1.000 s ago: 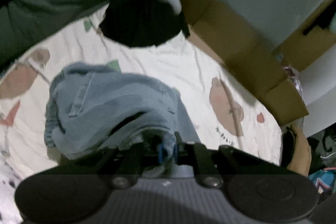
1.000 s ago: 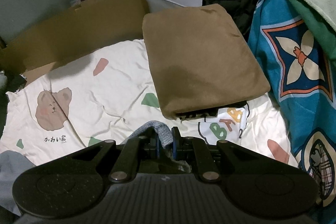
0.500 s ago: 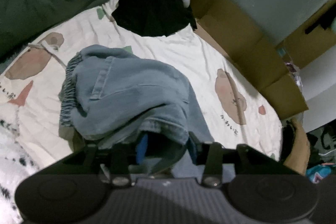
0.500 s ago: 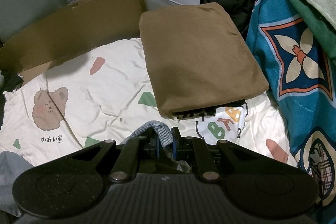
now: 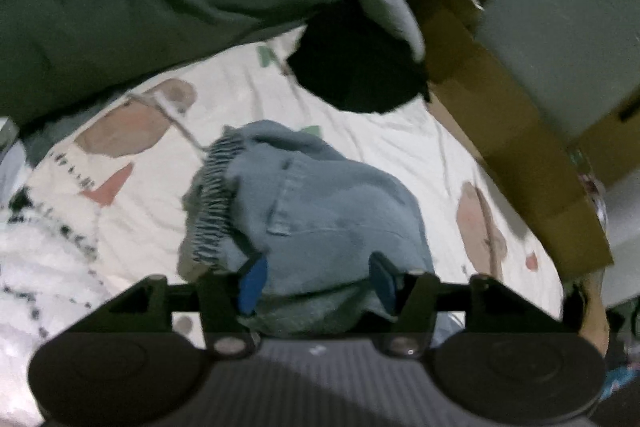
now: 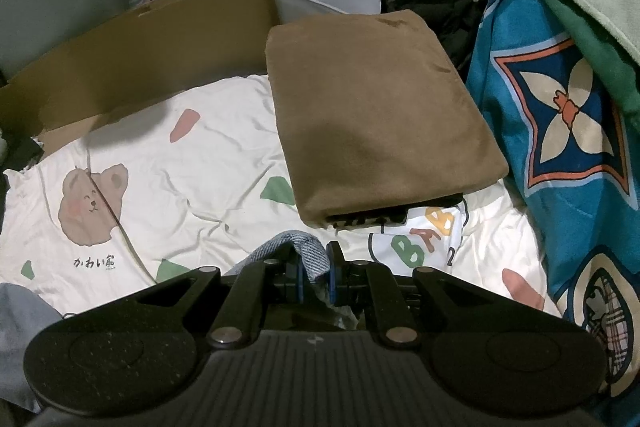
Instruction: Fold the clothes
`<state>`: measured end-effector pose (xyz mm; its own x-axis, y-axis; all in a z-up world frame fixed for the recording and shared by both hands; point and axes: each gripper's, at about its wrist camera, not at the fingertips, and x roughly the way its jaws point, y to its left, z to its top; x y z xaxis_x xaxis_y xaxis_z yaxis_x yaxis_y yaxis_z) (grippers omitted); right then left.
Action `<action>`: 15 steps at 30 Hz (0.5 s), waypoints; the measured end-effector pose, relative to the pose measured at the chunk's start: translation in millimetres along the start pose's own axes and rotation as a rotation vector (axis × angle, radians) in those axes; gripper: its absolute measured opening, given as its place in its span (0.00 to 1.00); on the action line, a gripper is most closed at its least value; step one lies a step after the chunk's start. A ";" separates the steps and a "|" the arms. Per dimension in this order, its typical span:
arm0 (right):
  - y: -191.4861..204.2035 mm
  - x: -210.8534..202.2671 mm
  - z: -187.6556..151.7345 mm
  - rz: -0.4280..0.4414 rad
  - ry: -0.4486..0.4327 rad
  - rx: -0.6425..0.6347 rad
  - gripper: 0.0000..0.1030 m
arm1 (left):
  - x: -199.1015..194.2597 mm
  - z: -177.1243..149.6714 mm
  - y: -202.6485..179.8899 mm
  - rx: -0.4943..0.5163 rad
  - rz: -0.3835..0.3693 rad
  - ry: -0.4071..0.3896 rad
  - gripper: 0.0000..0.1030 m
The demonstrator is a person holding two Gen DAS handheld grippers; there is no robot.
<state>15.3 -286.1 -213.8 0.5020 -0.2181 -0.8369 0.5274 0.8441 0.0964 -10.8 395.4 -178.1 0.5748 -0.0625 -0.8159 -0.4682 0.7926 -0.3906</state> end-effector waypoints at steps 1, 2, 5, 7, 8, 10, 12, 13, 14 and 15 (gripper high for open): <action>0.3 0.2 -0.1 0.001 -0.002 -0.001 0.10 | 3.8 0.1 4.2 -0.020 0.010 0.003 0.58; 0.8 0.5 -0.4 0.002 -0.005 -0.003 0.10 | 7.6 0.1 8.4 -0.041 0.019 0.007 0.58; 3.0 1.6 -2.4 -0.002 -0.014 -0.012 0.10 | 19.5 -2.1 22.3 -0.134 0.015 0.016 0.60; 4.6 2.4 -3.6 -0.006 -0.017 -0.015 0.10 | 28.4 -4.9 32.5 -0.202 0.005 0.024 0.64; 5.4 2.7 -4.2 -0.008 -0.018 -0.018 0.10 | 32.5 -7.5 37.6 -0.238 0.012 0.025 0.64; 6.0 3.1 -4.7 -0.011 -0.019 -0.019 0.10 | 40.1 -13.7 47.1 -0.322 0.005 0.033 0.65; 6.0 3.4 -5.0 -0.013 -0.021 -0.015 0.10 | 47.7 -19.8 52.4 -0.367 0.009 0.043 0.65; 6.0 3.6 -5.2 -0.013 -0.023 -0.013 0.10 | 51.3 -22.6 53.9 -0.380 0.017 0.048 0.65; 6.0 3.8 -5.3 -0.014 -0.024 -0.011 0.10 | 54.8 -25.4 55.4 -0.393 0.024 0.053 0.65; 5.9 3.9 -5.5 -0.014 -0.024 -0.009 0.10 | 57.6 -27.0 56.0 -0.399 0.027 0.055 0.65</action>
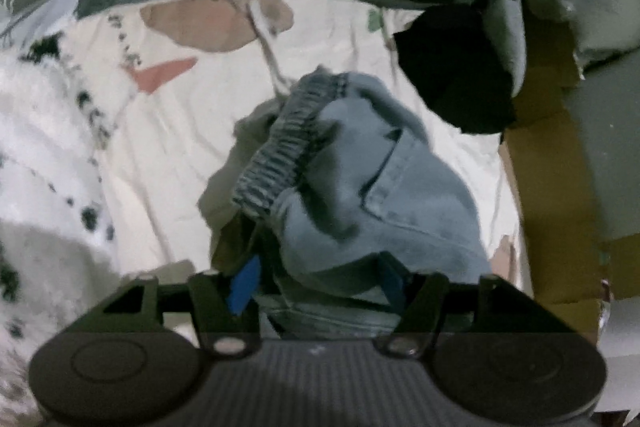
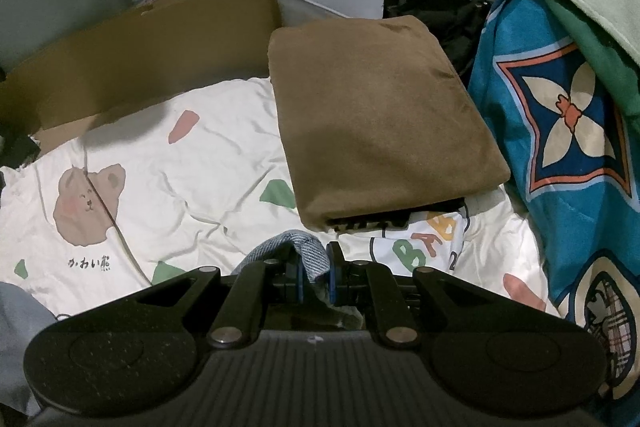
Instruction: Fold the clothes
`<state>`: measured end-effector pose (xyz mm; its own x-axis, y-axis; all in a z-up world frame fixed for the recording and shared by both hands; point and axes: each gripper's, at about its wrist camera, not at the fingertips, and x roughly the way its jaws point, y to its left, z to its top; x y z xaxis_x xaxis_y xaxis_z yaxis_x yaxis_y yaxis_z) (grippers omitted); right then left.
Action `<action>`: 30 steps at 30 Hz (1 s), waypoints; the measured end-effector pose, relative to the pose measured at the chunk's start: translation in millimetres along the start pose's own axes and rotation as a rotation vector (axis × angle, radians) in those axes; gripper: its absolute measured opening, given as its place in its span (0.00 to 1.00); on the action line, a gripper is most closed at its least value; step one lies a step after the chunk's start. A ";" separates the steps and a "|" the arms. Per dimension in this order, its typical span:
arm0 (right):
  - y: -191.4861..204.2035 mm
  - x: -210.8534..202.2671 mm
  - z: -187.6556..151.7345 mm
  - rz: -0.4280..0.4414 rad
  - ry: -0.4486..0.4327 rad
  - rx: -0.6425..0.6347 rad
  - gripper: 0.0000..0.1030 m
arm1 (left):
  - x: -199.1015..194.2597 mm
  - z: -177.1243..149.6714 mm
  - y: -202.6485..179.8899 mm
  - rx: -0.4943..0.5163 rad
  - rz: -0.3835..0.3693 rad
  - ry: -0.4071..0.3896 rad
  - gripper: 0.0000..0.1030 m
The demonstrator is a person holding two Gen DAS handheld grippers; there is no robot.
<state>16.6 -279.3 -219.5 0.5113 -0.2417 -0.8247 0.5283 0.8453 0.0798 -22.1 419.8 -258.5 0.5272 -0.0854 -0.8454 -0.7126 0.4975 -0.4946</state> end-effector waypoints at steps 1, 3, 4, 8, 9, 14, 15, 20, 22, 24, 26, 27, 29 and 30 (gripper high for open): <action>-0.4 0.0 -0.4 0.001 0.000 0.001 0.10 | 2.5 -1.2 1.6 -0.013 -0.001 -0.002 0.67; -1.1 -0.2 -0.9 0.002 0.001 0.001 0.10 | 8.0 -2.7 6.2 -0.063 -0.010 -0.002 0.71; -1.5 -0.3 -0.9 0.003 0.001 -0.001 0.10 | 10.2 -3.3 9.1 -0.094 -0.024 -0.003 0.71; -2.4 -1.1 -0.7 0.009 0.001 -0.003 0.10 | 16.6 -6.9 13.9 -0.160 -0.058 -0.016 0.71; -2.4 -1.4 -0.9 0.010 0.001 -0.003 0.10 | 17.7 -8.1 13.7 -0.163 -0.062 -0.022 0.72; -2.1 -2.4 -3.1 0.008 0.003 -0.010 0.10 | 25.6 -14.4 24.6 -0.251 -0.093 -0.018 0.80; -2.2 -2.4 -3.4 0.007 0.005 -0.013 0.10 | 26.9 -15.5 27.7 -0.274 -0.102 -0.016 0.81; -2.5 -2.2 -3.5 0.004 0.011 -0.019 0.10 | 31.2 -22.6 42.9 -0.429 -0.179 -0.003 0.77; -2.1 -2.6 -3.6 0.007 0.008 -0.020 0.10 | 30.6 -21.3 42.7 -0.449 -0.208 -0.007 0.66; -2.0 -2.4 -3.6 0.011 0.004 -0.019 0.10 | 29.3 -17.4 38.9 -0.438 -0.227 -0.010 0.52; -2.2 -1.3 -2.9 0.013 0.003 -0.017 0.10 | 26.8 -11.4 32.9 -0.425 -0.216 -0.005 0.34; -2.1 -0.3 -2.2 0.012 0.004 -0.016 0.10 | 25.6 -8.7 29.3 -0.414 -0.213 -0.010 0.25; -1.0 1.6 -1.3 0.012 0.003 -0.015 0.10 | 22.1 -0.9 22.9 -0.389 -0.208 -0.029 0.13; -0.5 2.6 -0.8 0.012 0.002 -0.014 0.10 | 19.6 3.3 19.4 -0.376 -0.206 -0.039 0.12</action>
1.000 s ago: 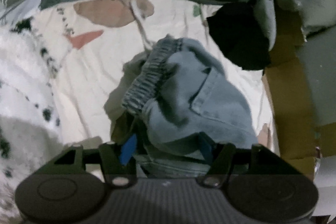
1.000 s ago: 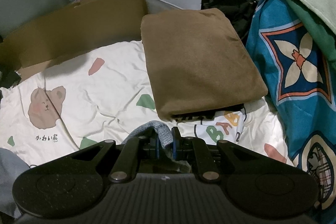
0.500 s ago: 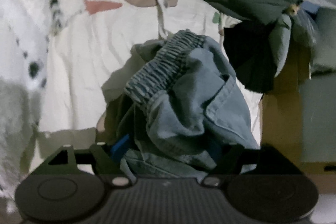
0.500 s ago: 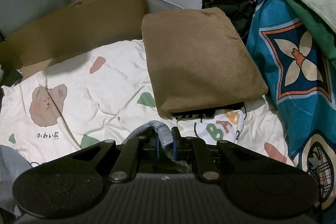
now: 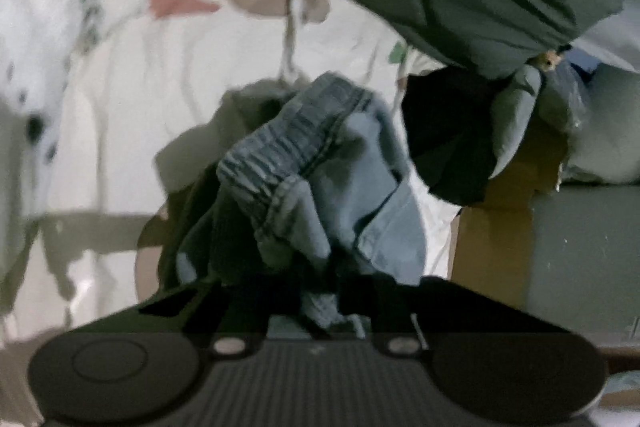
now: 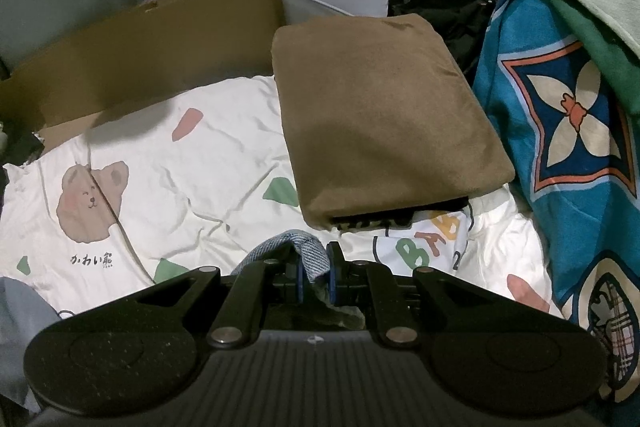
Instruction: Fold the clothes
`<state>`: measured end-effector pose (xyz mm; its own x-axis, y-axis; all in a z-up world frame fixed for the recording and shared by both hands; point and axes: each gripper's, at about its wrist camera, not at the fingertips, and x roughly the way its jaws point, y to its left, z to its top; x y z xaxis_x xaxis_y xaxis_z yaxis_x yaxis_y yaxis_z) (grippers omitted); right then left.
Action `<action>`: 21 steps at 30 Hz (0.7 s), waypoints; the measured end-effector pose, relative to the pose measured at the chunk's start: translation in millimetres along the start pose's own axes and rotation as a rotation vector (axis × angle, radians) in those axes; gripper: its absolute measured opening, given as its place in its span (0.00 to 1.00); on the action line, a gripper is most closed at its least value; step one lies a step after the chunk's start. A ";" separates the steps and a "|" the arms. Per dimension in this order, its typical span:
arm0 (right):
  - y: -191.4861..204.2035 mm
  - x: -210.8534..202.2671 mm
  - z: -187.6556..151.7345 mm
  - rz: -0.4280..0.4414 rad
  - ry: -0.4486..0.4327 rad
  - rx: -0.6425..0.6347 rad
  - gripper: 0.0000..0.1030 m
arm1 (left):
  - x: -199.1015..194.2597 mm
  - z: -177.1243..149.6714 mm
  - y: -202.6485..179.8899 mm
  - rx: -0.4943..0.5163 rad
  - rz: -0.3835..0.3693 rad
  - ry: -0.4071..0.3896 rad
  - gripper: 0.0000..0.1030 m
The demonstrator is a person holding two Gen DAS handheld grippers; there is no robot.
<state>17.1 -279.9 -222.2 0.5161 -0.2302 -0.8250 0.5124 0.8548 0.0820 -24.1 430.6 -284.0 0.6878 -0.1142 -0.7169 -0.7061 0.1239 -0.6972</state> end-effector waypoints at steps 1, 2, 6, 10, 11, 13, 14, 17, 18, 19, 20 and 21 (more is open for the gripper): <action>0.3 1.5 0.2 -0.002 0.001 0.003 0.10 | -1.5 2.6 -5.9 0.019 0.000 -0.009 0.11; 0.5 3.0 0.4 -0.004 0.003 0.007 0.10 | -2.8 5.2 -12.3 0.042 -0.001 -0.017 0.11; -0.1 8.5 1.0 -0.013 0.005 0.021 0.10 | -4.8 15.1 -35.9 0.104 -0.003 -0.043 0.10; 0.5 12.5 3.8 -0.015 0.002 0.027 0.10 | -4.0 23.0 -55.2 0.130 -0.017 -0.070 0.09; 0.8 13.4 4.6 -0.015 0.001 0.028 0.10 | -2.8 24.5 -59.9 0.136 -0.020 -0.074 0.09; 1.1 15.0 6.4 -0.014 -0.001 0.029 0.10 | 0.8 26.7 -69.2 0.150 -0.024 -0.085 0.09; 1.1 15.9 7.5 -0.012 -0.002 0.032 0.10 | 2.6 28.0 -73.6 0.159 -0.026 -0.090 0.08; 0.1 19.2 12.3 -0.007 -0.005 0.044 0.10 | 8.3 32.3 -86.2 0.180 -0.031 -0.104 0.08; -0.2 20.6 14.0 -0.006 -0.006 0.048 0.10 | 10.8 34.3 -90.9 0.184 -0.030 -0.109 0.08; -0.1 22.3 16.0 -0.006 -0.007 0.048 0.10 | 13.1 36.2 -94.9 0.186 -0.028 -0.114 0.08; 0.4 24.2 18.3 -0.004 -0.008 0.047 0.10 | 16.2 38.6 -99.0 0.184 -0.028 -0.118 0.08; 0.8 26.8 20.9 -0.003 -0.008 0.046 0.10 | 19.6 41.3 -102.4 0.180 -0.022 -0.121 0.08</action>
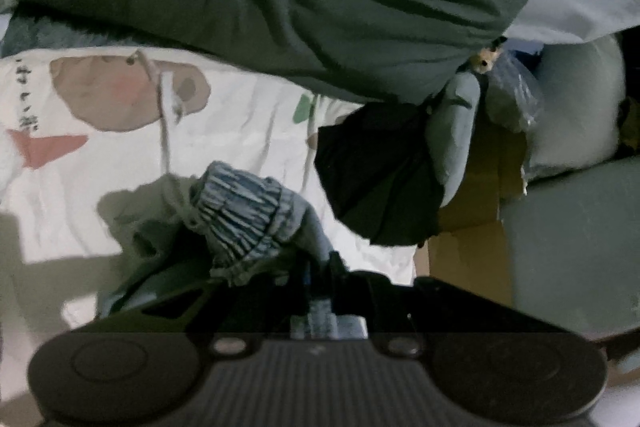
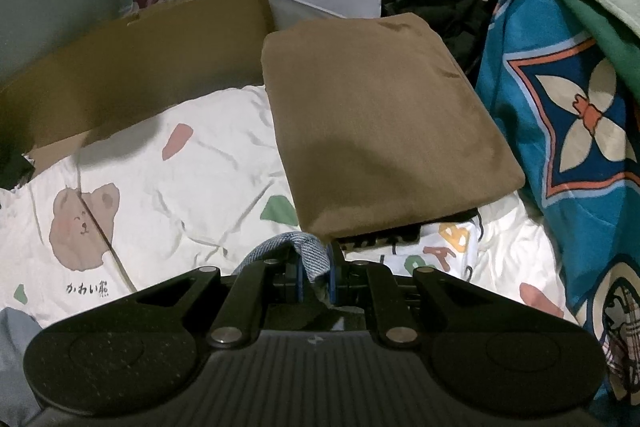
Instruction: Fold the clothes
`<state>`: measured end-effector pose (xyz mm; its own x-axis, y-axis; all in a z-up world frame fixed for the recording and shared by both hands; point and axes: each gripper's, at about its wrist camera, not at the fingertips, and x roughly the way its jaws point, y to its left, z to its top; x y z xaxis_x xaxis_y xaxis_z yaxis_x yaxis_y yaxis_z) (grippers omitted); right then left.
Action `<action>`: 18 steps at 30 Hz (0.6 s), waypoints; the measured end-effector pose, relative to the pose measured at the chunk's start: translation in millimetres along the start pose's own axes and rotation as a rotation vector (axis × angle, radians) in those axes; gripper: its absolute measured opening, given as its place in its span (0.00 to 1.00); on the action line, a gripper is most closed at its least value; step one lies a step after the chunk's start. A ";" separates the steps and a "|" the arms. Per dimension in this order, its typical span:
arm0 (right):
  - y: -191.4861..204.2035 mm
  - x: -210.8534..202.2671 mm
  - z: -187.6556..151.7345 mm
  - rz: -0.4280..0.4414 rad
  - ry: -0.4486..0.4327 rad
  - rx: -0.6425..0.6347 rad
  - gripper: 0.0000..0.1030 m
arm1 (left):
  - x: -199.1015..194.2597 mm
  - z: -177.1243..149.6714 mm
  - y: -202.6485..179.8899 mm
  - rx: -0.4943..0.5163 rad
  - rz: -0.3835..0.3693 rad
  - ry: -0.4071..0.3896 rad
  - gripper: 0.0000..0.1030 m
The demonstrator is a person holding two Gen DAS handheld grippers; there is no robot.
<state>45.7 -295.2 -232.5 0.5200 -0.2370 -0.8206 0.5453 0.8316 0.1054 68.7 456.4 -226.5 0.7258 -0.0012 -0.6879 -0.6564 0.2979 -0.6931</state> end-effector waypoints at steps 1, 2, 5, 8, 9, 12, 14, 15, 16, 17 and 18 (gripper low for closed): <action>-0.1 2.9 2.3 0.002 0.002 0.006 0.10 | 3.9 2.8 -2.8 -0.004 0.007 -0.003 0.08; -0.2 5.9 4.6 0.003 0.003 0.011 0.10 | 8.5 5.7 -6.0 -0.004 0.020 -0.008 0.07; 0.9 15.7 11.7 0.000 0.010 0.015 0.10 | 21.3 13.8 -15.8 -0.005 0.034 -0.019 0.07; 4.9 26.8 18.7 -0.003 0.011 -0.002 0.10 | 35.4 21.8 -28.1 0.008 0.041 -0.026 0.06; 5.8 30.8 20.8 -0.005 0.010 -0.003 0.10 | 40.6 24.0 -32.2 0.015 0.052 -0.028 0.06; 9.7 41.5 27.4 -0.007 0.004 0.004 0.10 | 57.5 31.1 -45.4 0.045 0.095 -0.039 0.05; 13.5 47.4 32.1 -0.007 -0.004 0.016 0.10 | 66.1 35.2 -52.1 0.055 0.125 -0.050 0.04; 15.4 50.3 34.3 -0.006 -0.007 0.021 0.10 | 70.3 37.3 -55.4 0.060 0.139 -0.055 0.04; 17.8 52.8 36.2 -0.005 -0.009 0.025 0.10 | 74.2 39.2 -58.8 0.064 0.151 -0.063 0.04; 20.8 55.5 38.3 -0.005 -0.011 0.025 0.10 | 78.2 41.0 -62.2 0.069 0.163 -0.071 0.04; 24.1 58.6 40.5 -0.004 -0.012 0.021 0.10 | 82.8 43.4 -65.3 0.074 0.170 -0.076 0.04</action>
<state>115.9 -309.3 -255.3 0.5257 -0.2468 -0.8141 0.5611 0.8199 0.1137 180.6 478.2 -228.9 0.6211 0.1260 -0.7735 -0.7559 0.3568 -0.5488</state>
